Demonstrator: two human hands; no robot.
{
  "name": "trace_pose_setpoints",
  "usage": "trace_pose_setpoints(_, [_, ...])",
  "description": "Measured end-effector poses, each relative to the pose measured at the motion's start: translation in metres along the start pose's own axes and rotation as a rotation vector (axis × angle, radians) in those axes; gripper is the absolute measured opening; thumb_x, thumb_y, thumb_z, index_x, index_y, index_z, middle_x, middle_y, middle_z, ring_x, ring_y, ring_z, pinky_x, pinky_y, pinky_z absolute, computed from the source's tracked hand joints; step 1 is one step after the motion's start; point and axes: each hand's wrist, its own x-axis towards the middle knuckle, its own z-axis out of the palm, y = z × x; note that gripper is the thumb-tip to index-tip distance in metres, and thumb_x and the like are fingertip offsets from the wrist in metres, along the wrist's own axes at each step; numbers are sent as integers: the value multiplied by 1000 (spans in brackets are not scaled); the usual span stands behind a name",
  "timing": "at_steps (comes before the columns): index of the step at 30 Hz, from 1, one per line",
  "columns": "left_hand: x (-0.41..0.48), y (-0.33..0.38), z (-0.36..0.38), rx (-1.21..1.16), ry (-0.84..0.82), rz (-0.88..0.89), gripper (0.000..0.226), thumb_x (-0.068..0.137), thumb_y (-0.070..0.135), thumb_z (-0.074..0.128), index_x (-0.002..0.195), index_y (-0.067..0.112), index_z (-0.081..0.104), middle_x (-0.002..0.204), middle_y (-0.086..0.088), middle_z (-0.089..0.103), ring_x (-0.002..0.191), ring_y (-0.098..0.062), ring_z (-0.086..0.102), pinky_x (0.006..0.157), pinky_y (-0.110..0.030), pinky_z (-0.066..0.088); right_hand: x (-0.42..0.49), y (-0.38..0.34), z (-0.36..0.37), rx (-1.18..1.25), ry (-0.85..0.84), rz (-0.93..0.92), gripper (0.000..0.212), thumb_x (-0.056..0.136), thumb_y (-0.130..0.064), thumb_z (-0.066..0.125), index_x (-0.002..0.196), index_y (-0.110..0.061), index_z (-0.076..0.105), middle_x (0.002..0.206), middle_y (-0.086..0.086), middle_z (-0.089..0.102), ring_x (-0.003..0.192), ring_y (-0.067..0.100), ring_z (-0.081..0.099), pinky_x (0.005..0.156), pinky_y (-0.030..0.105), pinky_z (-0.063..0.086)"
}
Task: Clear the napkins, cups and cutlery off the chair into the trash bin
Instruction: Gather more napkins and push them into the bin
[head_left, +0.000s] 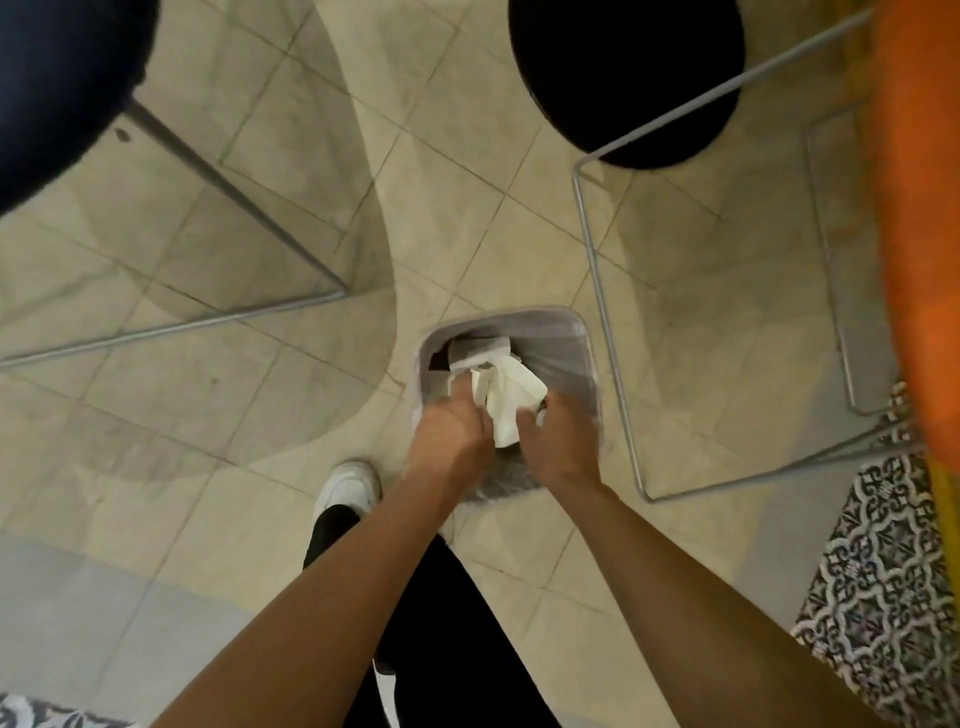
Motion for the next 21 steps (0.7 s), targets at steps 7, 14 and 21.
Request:
trace_pose_setpoints(7, [48, -14, 34, 416, -22, 120, 57, 94, 12, 31, 145, -2, 8, 115, -25, 54, 105, -34, 52, 81, -36, 43, 47, 18, 39, 99, -27, 44, 29, 90, -23, 52, 113, -5, 53, 115, 14, 57, 104, 29, 54, 85, 37, 46])
trace_pose_setpoints(14, [64, -22, 55, 659, -164, 129, 59, 99, 13, 23, 143, -8, -10, 149, -29, 16, 139, -39, 15, 107, -40, 31, 55, 22, 66, 4, -48, 35, 44, 88, -24, 56, 122, -1, 40, 130, 19, 43, 121, 34, 39, 100, 45, 34])
trace_pose_setpoints(21, [58, -19, 47, 728, -162, 160, 62, 98, 18, 32, 143, -10, -1, 152, -28, 3, 139, -41, 12, 109, -41, 30, 51, 26, 60, 110, -98, 36, 61, 82, -22, 65, 132, -5, 36, 134, 17, 41, 121, 33, 42, 100, 38, 38])
